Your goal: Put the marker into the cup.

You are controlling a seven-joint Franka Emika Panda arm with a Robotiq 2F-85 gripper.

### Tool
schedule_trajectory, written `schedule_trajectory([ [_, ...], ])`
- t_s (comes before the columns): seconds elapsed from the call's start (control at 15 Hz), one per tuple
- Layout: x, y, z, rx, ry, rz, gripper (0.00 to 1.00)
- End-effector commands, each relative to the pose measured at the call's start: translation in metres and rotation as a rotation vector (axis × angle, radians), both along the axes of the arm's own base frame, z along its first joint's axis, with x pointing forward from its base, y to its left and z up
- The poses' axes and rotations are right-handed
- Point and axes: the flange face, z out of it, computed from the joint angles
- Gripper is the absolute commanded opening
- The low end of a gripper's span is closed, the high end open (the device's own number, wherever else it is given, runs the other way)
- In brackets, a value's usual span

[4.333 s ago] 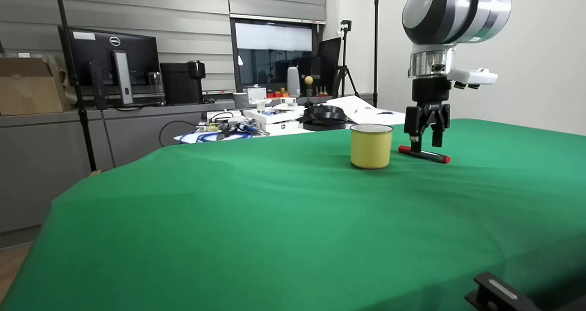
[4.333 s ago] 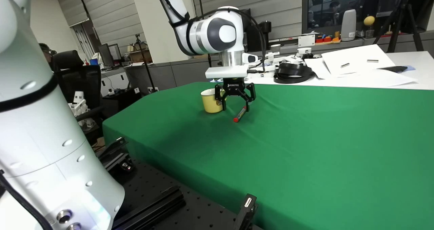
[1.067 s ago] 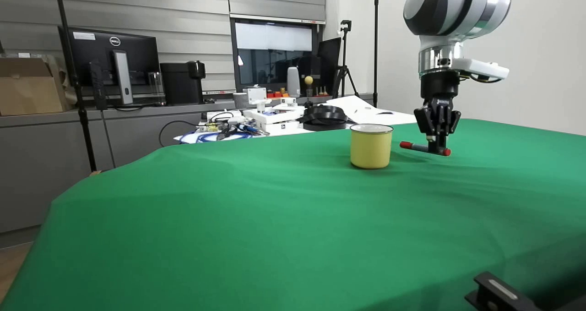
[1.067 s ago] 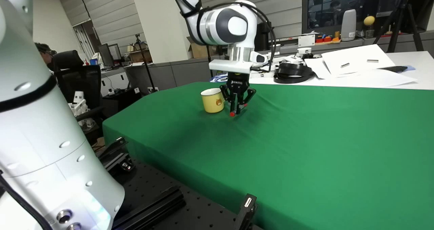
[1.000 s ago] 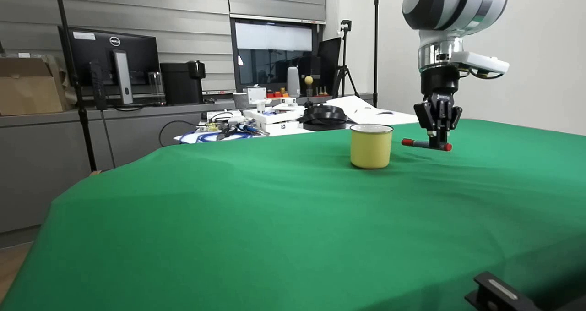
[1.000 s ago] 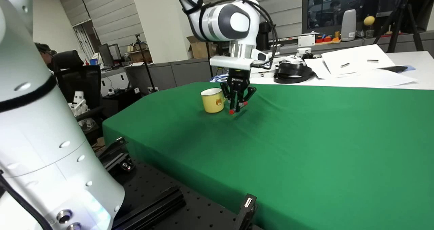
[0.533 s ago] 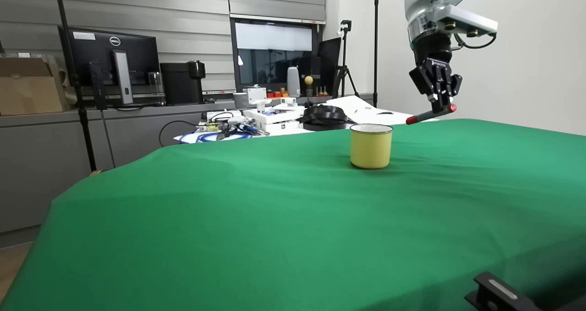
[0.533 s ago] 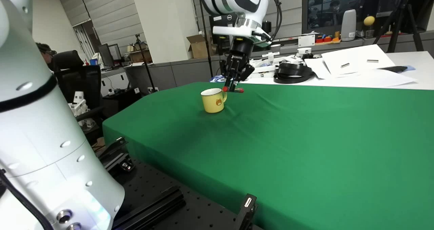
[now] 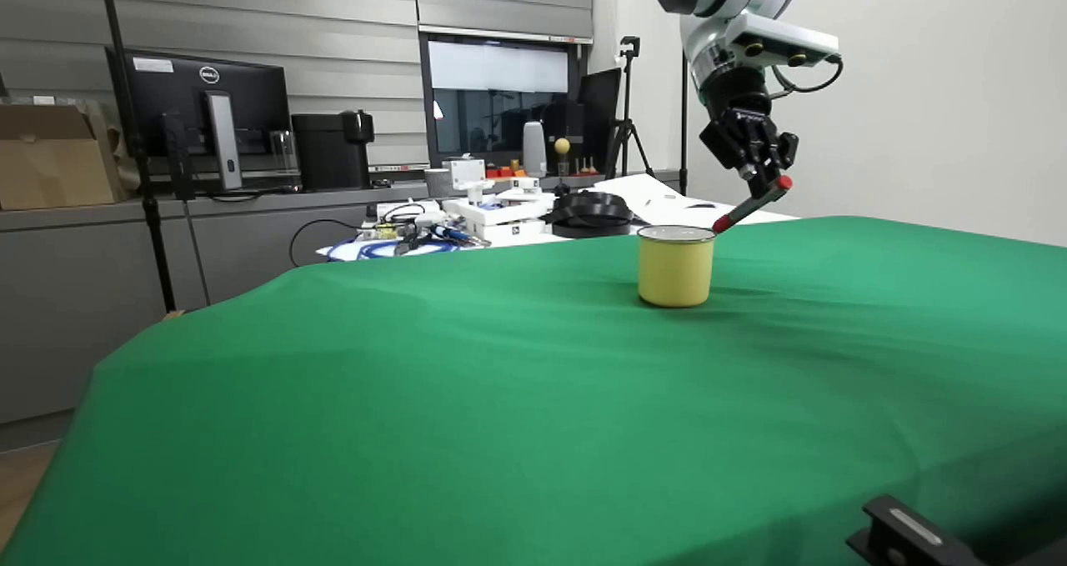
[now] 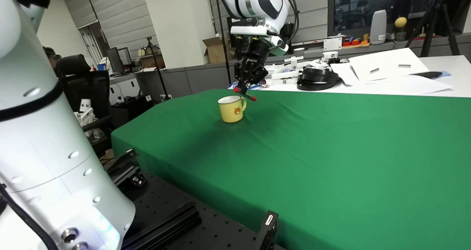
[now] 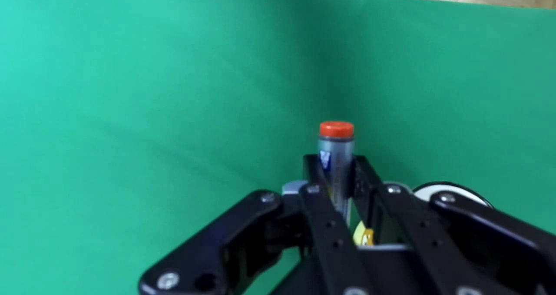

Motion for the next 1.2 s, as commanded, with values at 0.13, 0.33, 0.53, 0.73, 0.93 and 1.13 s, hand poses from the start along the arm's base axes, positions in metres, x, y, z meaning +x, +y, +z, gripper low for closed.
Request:
schedule_trajectory([
  [0.13,0.038,0.044,-0.001,-0.042,0.082,0.005,0.05],
  [0.33,0.048,0.058,0.013,-0.069,0.098,0.025,0.05],
  [0.53,0.055,0.064,0.031,-0.09,0.116,0.036,0.05],
  [0.73,0.055,0.066,0.043,-0.076,0.184,0.052,0.05],
  [0.93,0.053,0.066,0.048,-0.055,0.243,0.062,0.05],
  [1.13,0.052,0.069,0.043,-0.037,0.293,0.076,0.05],
])
